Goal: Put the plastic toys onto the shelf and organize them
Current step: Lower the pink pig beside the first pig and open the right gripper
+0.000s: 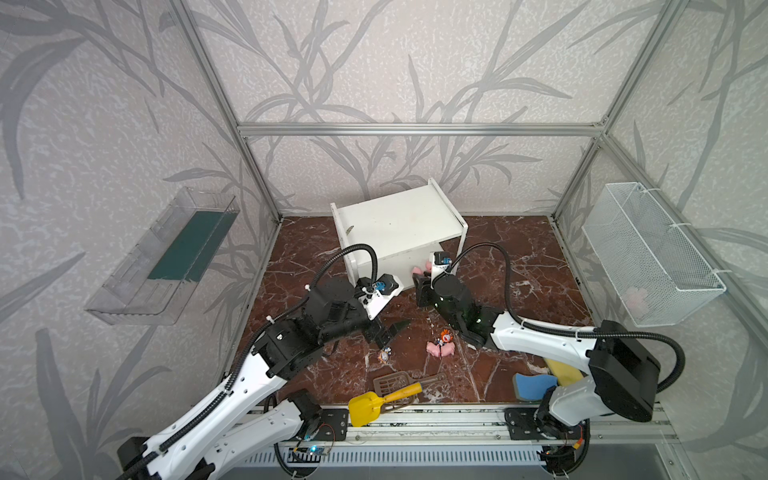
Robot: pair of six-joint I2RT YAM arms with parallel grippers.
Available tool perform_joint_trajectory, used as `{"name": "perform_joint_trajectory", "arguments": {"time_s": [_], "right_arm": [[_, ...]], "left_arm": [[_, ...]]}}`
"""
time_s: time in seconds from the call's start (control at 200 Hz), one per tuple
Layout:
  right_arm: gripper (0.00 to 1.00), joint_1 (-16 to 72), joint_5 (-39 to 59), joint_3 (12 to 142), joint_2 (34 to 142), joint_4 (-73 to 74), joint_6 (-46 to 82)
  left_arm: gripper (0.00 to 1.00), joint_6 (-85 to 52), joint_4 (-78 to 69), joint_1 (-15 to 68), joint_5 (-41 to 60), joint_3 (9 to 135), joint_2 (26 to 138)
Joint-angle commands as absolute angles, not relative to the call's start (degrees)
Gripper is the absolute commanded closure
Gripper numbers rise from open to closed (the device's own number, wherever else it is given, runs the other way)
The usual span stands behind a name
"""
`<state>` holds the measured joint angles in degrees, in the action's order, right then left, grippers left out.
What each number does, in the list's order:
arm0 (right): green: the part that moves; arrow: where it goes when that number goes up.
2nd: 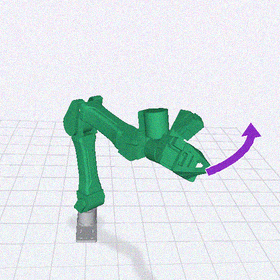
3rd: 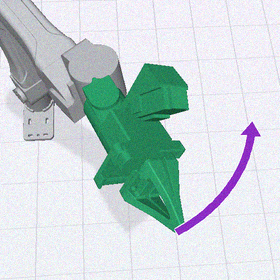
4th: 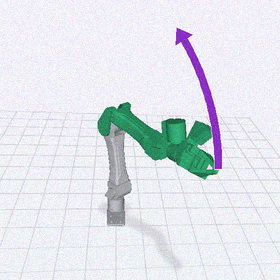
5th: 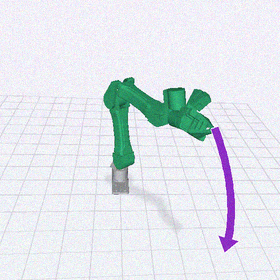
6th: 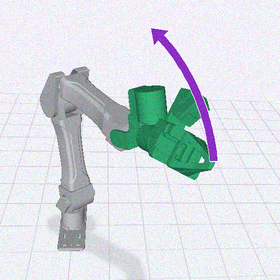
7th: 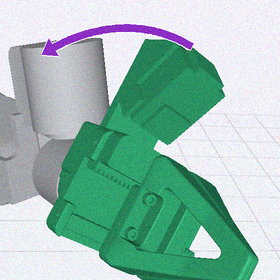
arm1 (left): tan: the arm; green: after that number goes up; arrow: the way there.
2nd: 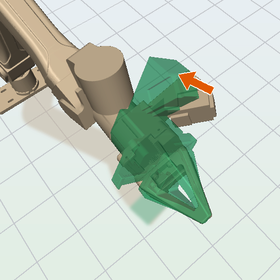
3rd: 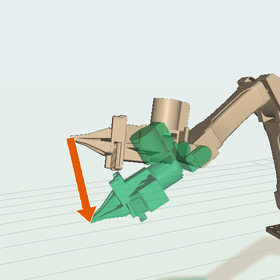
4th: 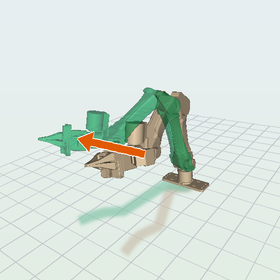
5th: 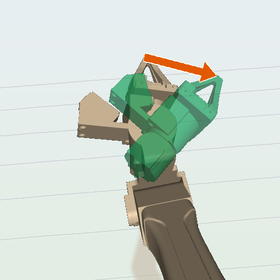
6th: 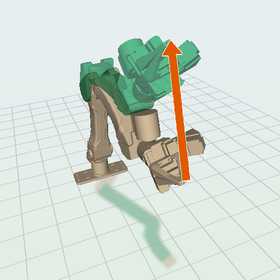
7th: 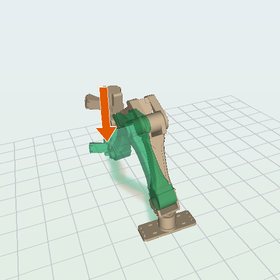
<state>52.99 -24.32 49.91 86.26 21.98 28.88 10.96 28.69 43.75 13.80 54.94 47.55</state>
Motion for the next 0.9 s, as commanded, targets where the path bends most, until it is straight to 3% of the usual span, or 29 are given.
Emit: {"name": "perform_joint_trajectory", "arguments": {"time_s": [0.0, 0.235, 0.55, 0.745, 0.895], "right_arm": [[0.62, 53.3, -26.1, 50.9, 87.4, 22.1, 29.3], [0.54, 53.3, -26.3, 51.2, 86.9, 22.0, 29.1], [0.5, 53.3, -25.9, 50.0, 84.2, 21.6, 29.3], [0.41, 53.3, -26.6, 48.3, 79.9, 17.3, 31.5], [0.44, 53.3, -23.9, 45.2, 75.9, 15.6, 31.4]], "left_arm": [[0.01, 12.2, 28.2, 43.5, 14.3, 54.5, 46.8], [0.01, 12.2, 28.1, 43.5, 14.3, 54.3, 46.8], [0.01, 12.1, 28.0, 43.4, 14.3, 54.3, 46.9], [0.01, 12.0, 28.0, 43.3, 14.9, 54.5, 47.4], [0.01, 12.1, 28.0, 43.2, 14.4, 54.4, 46.9]]}}
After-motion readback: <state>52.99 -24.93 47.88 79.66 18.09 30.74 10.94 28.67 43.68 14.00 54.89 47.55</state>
